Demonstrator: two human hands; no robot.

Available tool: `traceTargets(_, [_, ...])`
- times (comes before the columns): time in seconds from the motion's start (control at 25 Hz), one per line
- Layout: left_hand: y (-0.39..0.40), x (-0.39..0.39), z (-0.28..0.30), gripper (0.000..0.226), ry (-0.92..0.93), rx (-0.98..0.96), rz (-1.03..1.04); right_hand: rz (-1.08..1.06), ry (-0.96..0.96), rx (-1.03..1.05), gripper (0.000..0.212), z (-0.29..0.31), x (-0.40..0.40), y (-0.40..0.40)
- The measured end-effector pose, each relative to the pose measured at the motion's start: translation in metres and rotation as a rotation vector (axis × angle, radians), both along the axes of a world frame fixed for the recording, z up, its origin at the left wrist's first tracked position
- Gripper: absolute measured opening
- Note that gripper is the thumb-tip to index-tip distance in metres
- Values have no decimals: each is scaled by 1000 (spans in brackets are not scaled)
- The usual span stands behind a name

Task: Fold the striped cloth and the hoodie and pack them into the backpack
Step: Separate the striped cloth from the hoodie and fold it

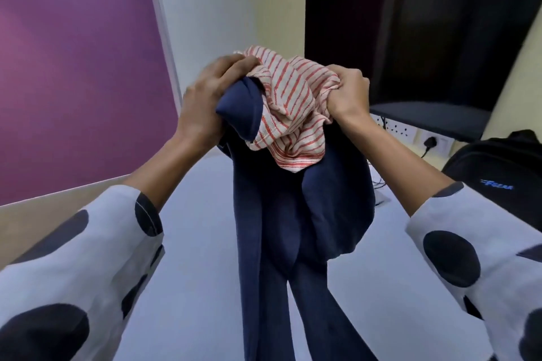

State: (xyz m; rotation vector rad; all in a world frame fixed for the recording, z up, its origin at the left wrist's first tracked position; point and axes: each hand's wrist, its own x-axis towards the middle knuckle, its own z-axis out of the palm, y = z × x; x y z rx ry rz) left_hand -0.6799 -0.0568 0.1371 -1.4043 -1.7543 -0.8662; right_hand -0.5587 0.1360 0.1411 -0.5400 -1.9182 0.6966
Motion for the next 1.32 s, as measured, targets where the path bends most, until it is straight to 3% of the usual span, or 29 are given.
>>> traceTargets(0.36, [66,-72,13,59,240,-51,280,204,223,-65,33,3,-127,78])
traceTargets(0.56, [82,-93,-42,68,244,-152,433,322,180,-126,40,-50,-163,99])
traceTargets(0.72, [84,-108,-113,74,168,-309,404,389,14,-141,40,-130,-177,111])
traceTargets(0.84, [81,-116,-177,85,58,-427,373,456,-161,-98,38,-197,-174,120])
traceTargets(0.96, [65,-114,-252,103,-196,-546,400,699,-514,-133,27,-276,-166,123])
traceTargets(1.04, [51,-111,-299,106,-415,-669,406,811,-858,-94,42,-326,-159,119])
traceTargets(1.16, [28,-106,-344,109,-643,-1100,427,872,-1287,-24,84,-359,-144,112])
traceTargets(1.24, [15,-101,-348,123,-830,-1224,416,809,-1287,-55,99,-362,-135,107])
traceTargets(1.32, [11,-91,-342,139,-966,-1206,344,602,-1260,4,106,-365,-123,101])
